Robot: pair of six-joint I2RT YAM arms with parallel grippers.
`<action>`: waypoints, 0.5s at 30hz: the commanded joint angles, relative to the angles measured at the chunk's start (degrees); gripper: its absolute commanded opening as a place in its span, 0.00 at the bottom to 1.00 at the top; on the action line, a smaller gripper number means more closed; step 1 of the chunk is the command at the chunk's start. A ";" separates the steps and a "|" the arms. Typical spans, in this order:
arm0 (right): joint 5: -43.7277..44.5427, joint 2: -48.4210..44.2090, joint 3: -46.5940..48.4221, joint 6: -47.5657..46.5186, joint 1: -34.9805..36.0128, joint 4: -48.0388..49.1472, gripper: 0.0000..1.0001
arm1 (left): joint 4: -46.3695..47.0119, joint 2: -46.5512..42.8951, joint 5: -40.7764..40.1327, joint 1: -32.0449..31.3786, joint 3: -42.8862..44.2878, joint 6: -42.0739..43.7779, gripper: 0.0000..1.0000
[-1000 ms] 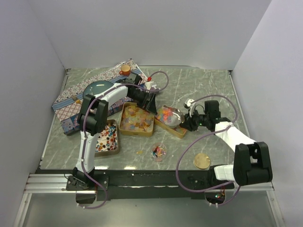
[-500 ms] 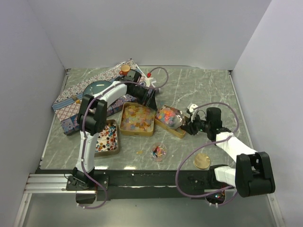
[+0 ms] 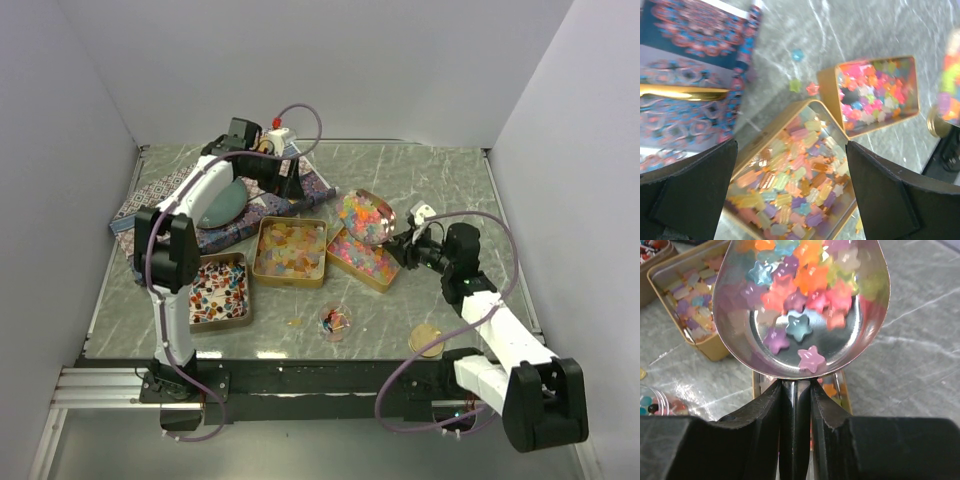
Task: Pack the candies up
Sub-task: Scoop the fake candies from the storage box, then place the fake candies in the packing bottle.
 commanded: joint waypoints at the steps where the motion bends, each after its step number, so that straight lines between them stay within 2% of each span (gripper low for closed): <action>1: 5.50 -5.46 3.77 2.80 0.64 4.25 0.00 | 2.71 -6.12 -4.01 2.21 -1.82 -1.84 0.97; 7: 4.47 -7.75 5.36 1.60 0.82 -0.15 0.00 | 2.53 -8.50 -3.57 2.91 -3.32 -1.05 0.97; 9: 3.07 -8.80 6.76 -1.30 0.82 -6.37 0.00 | 2.01 -8.85 -4.37 3.00 -3.75 -0.61 0.97; 13: -1.24 -12.75 9.05 -18.66 1.08 -22.89 0.00 | 2.18 -11.75 -4.02 3.18 -5.33 0.01 0.97; 15: -2.21 -15.03 9.14 -24.05 1.00 -31.16 0.00 | 2.62 -12.63 -4.63 3.35 -6.82 -0.08 0.97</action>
